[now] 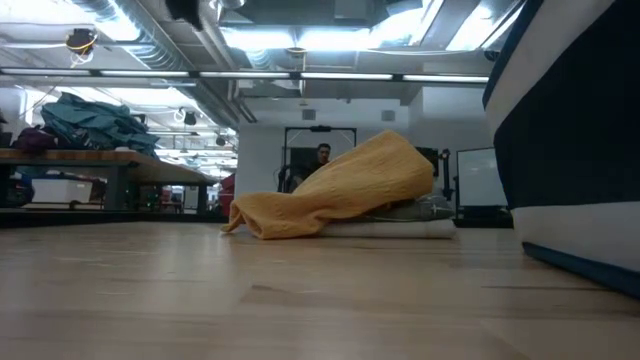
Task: Fold towel
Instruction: Put the stack of towels into the blue bin
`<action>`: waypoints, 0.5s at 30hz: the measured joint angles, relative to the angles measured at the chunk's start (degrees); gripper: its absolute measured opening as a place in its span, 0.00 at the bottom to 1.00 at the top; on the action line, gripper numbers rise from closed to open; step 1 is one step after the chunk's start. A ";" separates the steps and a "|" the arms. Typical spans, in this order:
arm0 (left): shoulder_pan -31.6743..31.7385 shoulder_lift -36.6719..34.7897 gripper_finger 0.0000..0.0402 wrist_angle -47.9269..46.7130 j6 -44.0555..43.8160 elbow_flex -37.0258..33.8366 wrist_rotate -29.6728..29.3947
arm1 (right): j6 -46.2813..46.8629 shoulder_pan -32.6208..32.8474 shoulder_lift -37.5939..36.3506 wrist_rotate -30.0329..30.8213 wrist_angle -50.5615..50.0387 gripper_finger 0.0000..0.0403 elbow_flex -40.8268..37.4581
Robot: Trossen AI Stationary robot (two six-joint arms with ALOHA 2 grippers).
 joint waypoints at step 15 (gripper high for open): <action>3.46 -9.83 0.01 17.74 -10.13 -36.39 -0.13 | 0.11 0.00 0.45 -3.01 -4.19 0.01 -1.58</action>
